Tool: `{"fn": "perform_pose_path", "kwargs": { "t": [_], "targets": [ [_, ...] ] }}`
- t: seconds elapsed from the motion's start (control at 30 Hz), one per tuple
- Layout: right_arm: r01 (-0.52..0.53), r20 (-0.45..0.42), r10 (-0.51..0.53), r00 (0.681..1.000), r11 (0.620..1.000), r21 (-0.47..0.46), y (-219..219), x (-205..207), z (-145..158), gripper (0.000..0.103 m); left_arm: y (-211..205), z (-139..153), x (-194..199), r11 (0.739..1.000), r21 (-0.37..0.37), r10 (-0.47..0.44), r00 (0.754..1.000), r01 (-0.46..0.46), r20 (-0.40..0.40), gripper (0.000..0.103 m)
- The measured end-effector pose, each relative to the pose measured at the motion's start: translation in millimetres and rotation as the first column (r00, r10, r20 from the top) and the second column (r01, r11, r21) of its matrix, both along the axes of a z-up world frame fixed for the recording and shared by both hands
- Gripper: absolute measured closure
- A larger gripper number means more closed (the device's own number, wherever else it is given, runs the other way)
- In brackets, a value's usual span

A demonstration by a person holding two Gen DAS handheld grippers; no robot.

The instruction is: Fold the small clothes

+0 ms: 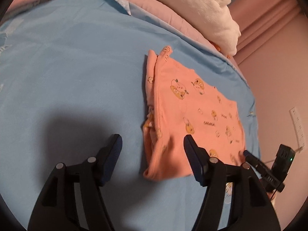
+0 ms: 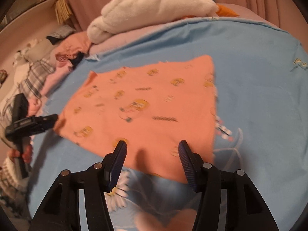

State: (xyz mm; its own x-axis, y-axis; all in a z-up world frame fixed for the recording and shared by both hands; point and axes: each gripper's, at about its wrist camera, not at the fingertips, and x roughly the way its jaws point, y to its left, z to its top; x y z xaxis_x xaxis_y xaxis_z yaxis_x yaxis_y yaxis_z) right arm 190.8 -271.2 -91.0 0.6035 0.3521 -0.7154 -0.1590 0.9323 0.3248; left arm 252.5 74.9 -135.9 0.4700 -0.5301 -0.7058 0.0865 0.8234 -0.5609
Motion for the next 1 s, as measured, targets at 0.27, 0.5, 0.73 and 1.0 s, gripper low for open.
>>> {"fn": "perform_pose_path", "kwargs": {
  "t": [0.27,0.5,0.73,1.0],
  "targets": [
    [-0.057,-0.042,0.066,0.997,0.980,0.189,28.8,31.0,-5.5,0.047,-16.0,-2.7,28.7,0.999,-0.045,-0.027,0.999,0.026,-0.021,0.037],
    [-0.083,-0.065,0.101,0.993,0.968,0.236,54.1,66.7,-7.2,0.047,-26.4,-11.3,62.2,0.991,-0.119,-0.062,0.996,0.054,-0.057,0.037],
    [-0.033,-0.107,0.059,0.992,0.973,0.230,71.5,122.5,-8.0,0.069,-32.7,-11.9,88.4,0.984,-0.176,-0.055,0.994,0.038,-0.092,0.040],
    [0.006,-0.146,0.001,0.989,0.999,0.044,85.4,154.9,-28.5,0.101,-35.3,-11.0,87.8,0.999,-0.015,-0.032,0.995,0.030,-0.096,0.082]
  ]
}}
